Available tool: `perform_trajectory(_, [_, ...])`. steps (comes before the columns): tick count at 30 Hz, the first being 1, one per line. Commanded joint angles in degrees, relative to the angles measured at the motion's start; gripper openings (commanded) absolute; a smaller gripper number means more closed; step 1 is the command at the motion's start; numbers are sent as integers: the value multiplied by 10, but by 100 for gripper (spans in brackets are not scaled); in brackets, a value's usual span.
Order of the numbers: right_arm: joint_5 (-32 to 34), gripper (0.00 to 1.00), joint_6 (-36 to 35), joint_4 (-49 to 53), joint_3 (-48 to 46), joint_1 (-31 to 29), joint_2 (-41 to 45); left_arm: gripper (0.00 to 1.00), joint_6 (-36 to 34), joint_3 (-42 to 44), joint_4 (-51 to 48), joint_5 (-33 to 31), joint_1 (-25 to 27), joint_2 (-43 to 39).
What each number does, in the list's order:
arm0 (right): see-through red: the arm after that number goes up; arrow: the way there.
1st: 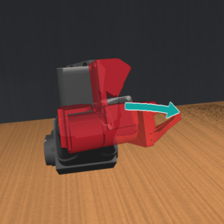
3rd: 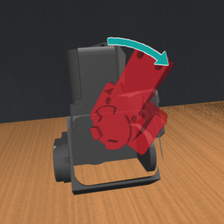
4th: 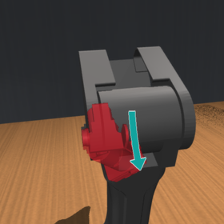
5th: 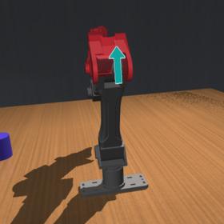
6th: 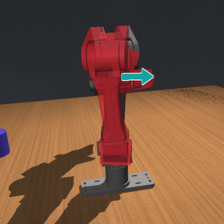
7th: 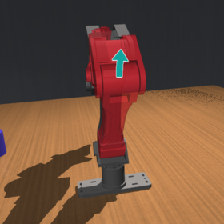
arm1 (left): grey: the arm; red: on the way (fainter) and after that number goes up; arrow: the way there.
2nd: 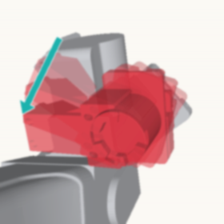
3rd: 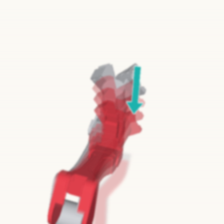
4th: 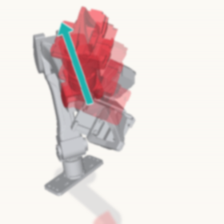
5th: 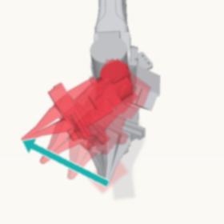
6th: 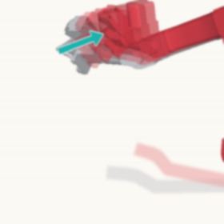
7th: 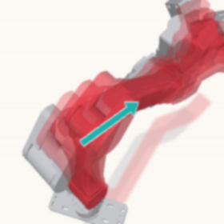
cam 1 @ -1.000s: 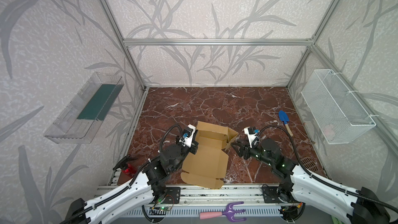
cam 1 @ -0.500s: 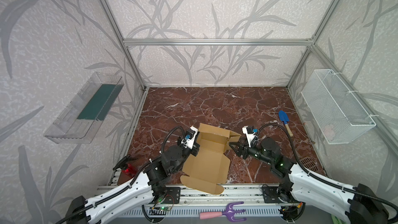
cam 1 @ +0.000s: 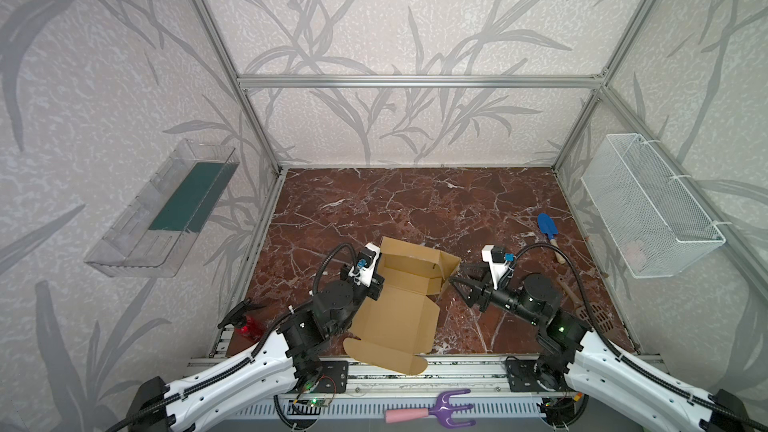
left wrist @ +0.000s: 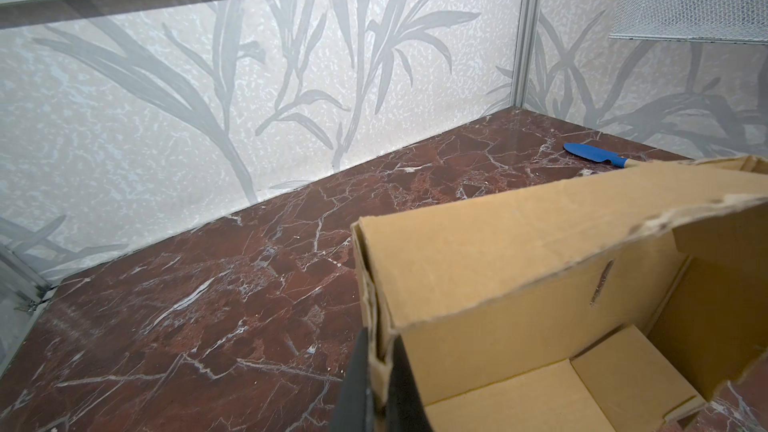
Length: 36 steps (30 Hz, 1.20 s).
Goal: Fold the paper box
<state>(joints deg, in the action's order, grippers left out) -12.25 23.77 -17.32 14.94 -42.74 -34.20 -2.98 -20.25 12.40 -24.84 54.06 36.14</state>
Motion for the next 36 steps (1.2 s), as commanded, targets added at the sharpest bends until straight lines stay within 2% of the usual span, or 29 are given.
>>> perform_trajectory(1, [76, 67, -12, 92, 4, 4, 24, 0, -5, -7, 4, -12, 3, -5])
perform_trajectory(4, [106, 67, -6, 115, 1, 6, 48, 0, -6, -7, 4, -10, 3, -6])
perform_trajectory(9, [223, 65, 21, 177, -8, 15, 131, 0, -9, -6, 5, -11, 3, -11])
perform_trajectory(11, [246, 64, 33, 188, -10, 27, 142, 0, -8, -6, 6, -9, 3, -13])
perform_trajectory(15, [194, 64, 63, 147, -5, 56, 75, 0, -8, -4, 11, 0, 3, -13])
perform_trajectory(23, [93, 68, 74, 21, 35, 57, -128, 0, -7, 3, 19, 26, 3, -26])
perform_trajectory(31, [37, 68, 82, -71, 22, 57, -186, 0, -7, 5, 22, 40, 5, -23])
perform_trajectory(36, [13, 68, 86, -84, 20, 57, -201, 0, -7, 4, 23, 40, 6, -21])
